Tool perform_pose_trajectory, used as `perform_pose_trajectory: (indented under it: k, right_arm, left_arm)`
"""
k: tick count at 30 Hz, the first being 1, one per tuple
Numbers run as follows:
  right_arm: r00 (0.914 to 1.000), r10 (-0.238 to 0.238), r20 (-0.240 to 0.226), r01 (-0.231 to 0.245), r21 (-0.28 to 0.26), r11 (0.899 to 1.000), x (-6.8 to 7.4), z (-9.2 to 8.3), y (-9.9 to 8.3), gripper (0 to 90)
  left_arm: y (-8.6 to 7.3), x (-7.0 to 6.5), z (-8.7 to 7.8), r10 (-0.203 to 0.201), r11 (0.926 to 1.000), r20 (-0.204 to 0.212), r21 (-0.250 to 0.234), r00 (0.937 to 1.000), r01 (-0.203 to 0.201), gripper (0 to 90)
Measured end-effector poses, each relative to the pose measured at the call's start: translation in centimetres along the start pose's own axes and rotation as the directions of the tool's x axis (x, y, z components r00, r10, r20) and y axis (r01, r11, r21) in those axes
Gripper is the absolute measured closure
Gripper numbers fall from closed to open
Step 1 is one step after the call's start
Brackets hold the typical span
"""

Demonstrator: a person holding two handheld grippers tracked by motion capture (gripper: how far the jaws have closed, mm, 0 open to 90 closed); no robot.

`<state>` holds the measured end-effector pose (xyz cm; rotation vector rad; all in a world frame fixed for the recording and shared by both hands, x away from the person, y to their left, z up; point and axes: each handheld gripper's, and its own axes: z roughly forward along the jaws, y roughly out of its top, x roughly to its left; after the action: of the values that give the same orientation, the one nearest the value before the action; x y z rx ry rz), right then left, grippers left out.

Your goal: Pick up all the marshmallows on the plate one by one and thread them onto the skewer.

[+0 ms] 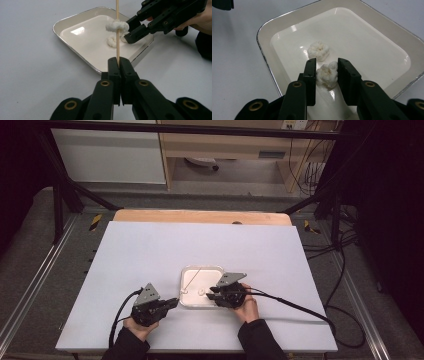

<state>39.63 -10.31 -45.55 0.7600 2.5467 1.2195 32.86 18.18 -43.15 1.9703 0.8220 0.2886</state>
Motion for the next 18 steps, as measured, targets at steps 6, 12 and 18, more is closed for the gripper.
perform_pose_trajectory:
  k: [6,12,18]
  right_arm:
    - [0.9974,0.067,-0.026,-0.068,-0.046,0.997,-0.3,-1.0,0.7,70.2]
    - [0.9881,0.137,-0.069,-0.143,-0.091,0.985,-0.7,-2.4,1.7,69.8]
    - [0.9663,0.225,-0.125,-0.242,-0.138,0.961,-1.2,-3.9,2.4,69.8]
  left_arm:
    - [0.0,-0.1,0.0,0.005,1.0000,0.004,-0.001,1.0000,-0.005,88.5]
    - [0.0,-0.3,0.0,0.012,0.9999,0.010,-0.003,0.9999,-0.012,88.5]
    - [0.0,-0.5,0.0,0.017,0.9998,0.017,-0.007,0.9997,-0.017,88.5]
